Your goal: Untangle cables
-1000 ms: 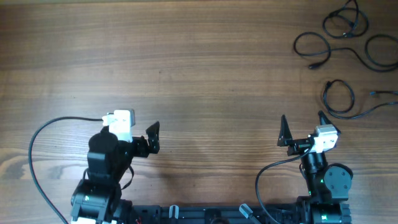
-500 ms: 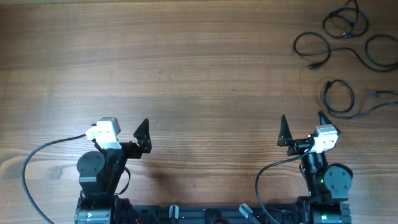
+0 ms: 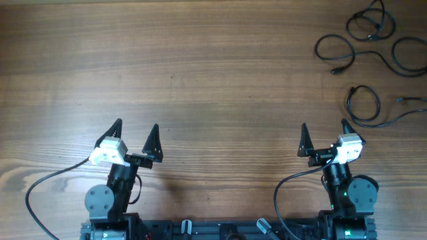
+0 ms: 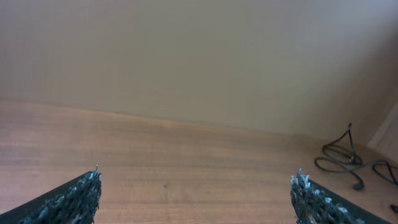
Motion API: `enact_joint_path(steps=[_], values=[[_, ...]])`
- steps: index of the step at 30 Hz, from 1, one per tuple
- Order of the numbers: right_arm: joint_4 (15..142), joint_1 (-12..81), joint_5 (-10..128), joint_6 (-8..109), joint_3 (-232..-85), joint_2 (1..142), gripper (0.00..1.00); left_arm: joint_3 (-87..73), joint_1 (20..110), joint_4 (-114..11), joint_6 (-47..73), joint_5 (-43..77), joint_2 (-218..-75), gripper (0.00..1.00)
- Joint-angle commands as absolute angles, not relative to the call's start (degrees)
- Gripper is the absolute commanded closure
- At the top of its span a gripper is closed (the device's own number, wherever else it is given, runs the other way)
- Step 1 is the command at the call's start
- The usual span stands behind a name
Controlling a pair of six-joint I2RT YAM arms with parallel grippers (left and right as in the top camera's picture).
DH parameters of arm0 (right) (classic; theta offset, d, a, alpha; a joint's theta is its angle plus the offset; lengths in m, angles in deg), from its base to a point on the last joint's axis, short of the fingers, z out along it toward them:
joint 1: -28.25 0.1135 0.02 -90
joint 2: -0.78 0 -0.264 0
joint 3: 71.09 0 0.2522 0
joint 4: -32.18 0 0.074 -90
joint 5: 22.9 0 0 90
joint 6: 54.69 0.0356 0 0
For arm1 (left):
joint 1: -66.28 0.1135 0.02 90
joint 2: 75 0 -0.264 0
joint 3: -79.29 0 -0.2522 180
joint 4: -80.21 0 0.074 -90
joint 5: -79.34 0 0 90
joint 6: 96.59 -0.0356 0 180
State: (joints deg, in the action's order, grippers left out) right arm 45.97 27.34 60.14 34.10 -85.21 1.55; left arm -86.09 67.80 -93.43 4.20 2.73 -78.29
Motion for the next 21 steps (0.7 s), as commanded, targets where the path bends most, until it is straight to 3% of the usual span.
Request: enact_joint_path(steps=[1, 4, 21], values=[[45.8, 27.6, 61.1, 33.9, -85.2, 1.0, 0.00, -86.6, 68.1, -90.6, -0.2, 2.2, -75.2, 0.00], [45.8, 27.6, 61.1, 33.9, -85.2, 1.0, 0.00, -86.6, 68.2, -82.8, -2.1, 1.1, -75.2, 0.00], [45.8, 27.6, 61.1, 33.9, -85.2, 1.0, 0.00, -86.6, 68.0, -81.7, -4.9, -13.6, -75.2, 0.00]])
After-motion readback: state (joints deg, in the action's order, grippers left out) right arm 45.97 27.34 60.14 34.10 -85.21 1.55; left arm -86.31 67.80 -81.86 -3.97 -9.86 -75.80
